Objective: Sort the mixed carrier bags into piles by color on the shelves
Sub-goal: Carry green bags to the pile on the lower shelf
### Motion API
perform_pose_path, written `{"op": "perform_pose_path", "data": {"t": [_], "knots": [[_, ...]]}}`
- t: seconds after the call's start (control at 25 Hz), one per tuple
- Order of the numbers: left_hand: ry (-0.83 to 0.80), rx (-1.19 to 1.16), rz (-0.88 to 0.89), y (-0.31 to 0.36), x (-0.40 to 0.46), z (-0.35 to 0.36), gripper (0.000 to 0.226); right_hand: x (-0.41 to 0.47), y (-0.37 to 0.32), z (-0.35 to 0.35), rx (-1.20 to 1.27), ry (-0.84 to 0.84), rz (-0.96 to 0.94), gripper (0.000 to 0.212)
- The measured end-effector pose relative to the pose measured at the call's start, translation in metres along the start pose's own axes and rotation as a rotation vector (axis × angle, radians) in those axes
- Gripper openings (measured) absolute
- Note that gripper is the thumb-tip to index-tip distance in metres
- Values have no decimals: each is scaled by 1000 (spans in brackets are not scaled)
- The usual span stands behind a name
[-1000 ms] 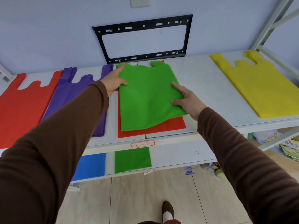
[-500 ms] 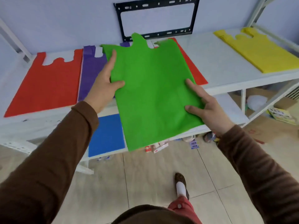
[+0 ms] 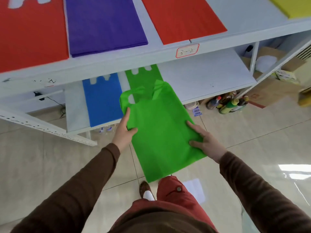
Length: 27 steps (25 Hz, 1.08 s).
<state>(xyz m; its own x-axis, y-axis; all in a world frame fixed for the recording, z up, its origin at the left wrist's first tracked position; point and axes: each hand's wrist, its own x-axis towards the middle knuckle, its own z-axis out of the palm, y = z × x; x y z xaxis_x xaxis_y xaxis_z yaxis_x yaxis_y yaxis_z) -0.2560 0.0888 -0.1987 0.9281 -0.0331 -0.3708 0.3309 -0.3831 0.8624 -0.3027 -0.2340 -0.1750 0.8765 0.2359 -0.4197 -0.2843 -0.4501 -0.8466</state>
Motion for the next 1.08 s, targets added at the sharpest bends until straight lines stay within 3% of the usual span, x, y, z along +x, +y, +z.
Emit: {"op": "perform_pose_path", "data": {"t": [0.32, 0.6, 0.76, 0.84, 0.92, 1.08], "knots": [[33, 60, -113, -13, 127, 34, 82, 122, 41, -28, 47, 54, 52, 78], [192, 181, 122, -14, 300, -4, 81, 286, 39, -45, 83, 146, -103, 82], [256, 141, 224, 5, 367, -31, 52, 358, 39, -48, 348, 170, -149, 80], [207, 161, 188, -12, 394, -32, 69, 386, 60, -38, 410, 161, -98, 77], [195, 180, 128, -52, 419, -20, 75, 409, 91, -21, 333, 150, -52, 76], [174, 174, 7, -129, 447, 19, 61, 448, 144, 3, 75, 211, 8, 76]]}}
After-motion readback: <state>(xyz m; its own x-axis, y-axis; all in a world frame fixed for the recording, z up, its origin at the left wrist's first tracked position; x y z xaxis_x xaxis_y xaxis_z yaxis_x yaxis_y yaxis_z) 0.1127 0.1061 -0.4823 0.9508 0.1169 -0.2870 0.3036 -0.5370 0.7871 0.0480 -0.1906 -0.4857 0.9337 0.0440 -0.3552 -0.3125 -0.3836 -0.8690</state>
